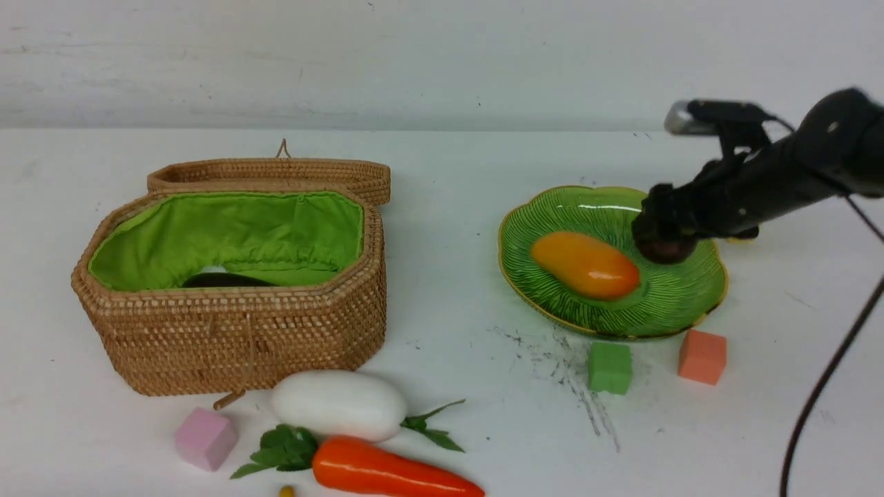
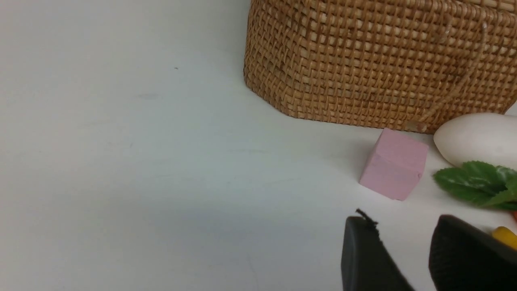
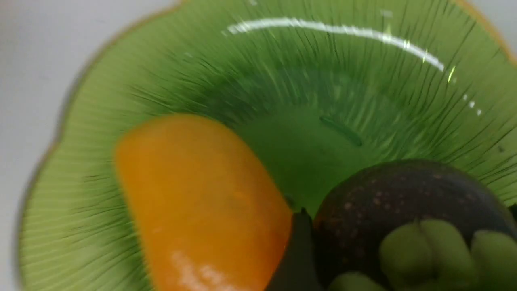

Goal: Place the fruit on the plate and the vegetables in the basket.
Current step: Use the right arm to grab a mangosteen and put it into the right plate, then use the left arm to grab a banana and put it into the right plate

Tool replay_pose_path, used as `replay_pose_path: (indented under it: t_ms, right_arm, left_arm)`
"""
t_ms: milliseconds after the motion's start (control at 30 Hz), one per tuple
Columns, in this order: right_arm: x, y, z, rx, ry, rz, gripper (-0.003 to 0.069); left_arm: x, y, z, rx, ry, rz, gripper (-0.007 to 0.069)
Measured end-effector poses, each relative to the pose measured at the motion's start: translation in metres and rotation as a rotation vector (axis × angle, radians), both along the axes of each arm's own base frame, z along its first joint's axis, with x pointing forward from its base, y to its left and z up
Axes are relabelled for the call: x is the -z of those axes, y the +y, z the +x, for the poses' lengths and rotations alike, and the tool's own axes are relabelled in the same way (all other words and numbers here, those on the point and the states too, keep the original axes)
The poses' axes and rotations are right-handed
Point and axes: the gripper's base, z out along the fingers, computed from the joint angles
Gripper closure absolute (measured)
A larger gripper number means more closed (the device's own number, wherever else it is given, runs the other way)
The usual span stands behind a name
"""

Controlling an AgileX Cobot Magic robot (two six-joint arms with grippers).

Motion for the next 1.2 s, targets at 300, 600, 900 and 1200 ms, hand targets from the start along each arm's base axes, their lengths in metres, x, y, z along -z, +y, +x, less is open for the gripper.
replay_pose_path:
  t_ms: [300, 600, 900, 1200]
  right_arm:
    - [0.017, 0.0, 0.005, 0.028, 0.015, 0.016, 0.0057]
    - [0.007, 0.002, 0.0, 0.001, 0.037, 0.024, -0.0012]
    - [-0.064, -0.001, -0.024, -0.062, -0.079, -0.043, 0.0079]
    - [-0.164, -0.004, -0.105, -0.151, -0.082, -0.097, 0.0088]
  left_arm:
    - [0.0, 0.0, 0.0, 0.0, 0.0, 0.0, 0.0386]
    - [0.0, 0.0, 0.0, 0.0, 0.0, 0.0, 0.0386]
    - [0.0, 0.0, 0.0, 0.0, 0.0, 0.0, 0.0386]
    - [0.0, 0.0, 0.0, 0.0, 0.0, 0.0, 0.0386]
